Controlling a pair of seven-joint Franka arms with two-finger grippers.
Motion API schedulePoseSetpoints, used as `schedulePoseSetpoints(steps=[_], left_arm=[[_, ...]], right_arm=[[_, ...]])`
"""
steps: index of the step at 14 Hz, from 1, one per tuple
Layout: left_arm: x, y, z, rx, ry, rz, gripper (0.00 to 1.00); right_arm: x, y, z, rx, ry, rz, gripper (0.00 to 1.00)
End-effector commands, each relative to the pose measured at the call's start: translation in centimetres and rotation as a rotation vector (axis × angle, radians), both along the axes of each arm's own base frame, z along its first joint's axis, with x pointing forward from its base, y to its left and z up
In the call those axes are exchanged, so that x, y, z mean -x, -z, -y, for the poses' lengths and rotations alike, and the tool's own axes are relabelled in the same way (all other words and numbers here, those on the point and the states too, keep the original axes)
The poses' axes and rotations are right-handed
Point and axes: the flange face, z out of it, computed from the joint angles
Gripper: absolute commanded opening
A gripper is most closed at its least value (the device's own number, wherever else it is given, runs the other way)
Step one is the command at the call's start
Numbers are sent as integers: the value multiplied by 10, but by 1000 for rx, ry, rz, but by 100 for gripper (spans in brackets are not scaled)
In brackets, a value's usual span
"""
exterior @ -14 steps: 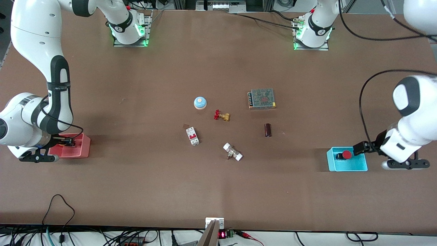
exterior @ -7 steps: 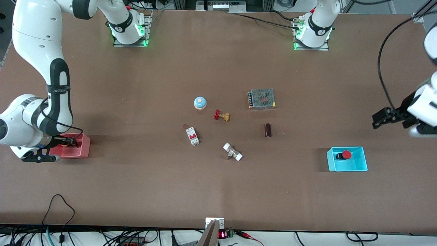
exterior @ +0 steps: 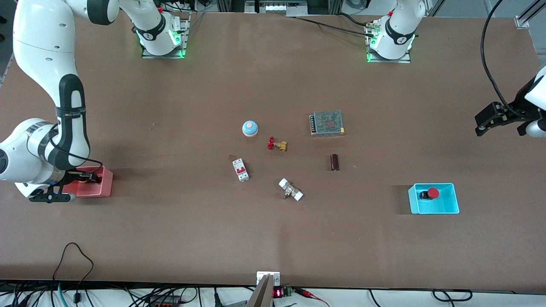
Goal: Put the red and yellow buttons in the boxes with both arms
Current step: 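Open the left gripper over the cyan box and lift it away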
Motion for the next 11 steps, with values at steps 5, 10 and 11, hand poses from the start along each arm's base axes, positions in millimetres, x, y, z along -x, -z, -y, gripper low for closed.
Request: schedulePoseSetpoints(steps=[5, 10, 11], left_arm=[[29, -25, 12, 1, 34, -8, 100], [38, -34, 13, 40, 36, -6, 100], [39, -31, 11, 48, 54, -21, 100]], right_arm=[[-7, -22, -7, -43, -7, 46, 100], [-3, -121, -32, -127, -39, 87, 100], [-1, -142, -41, -142, -54, 93, 100]])
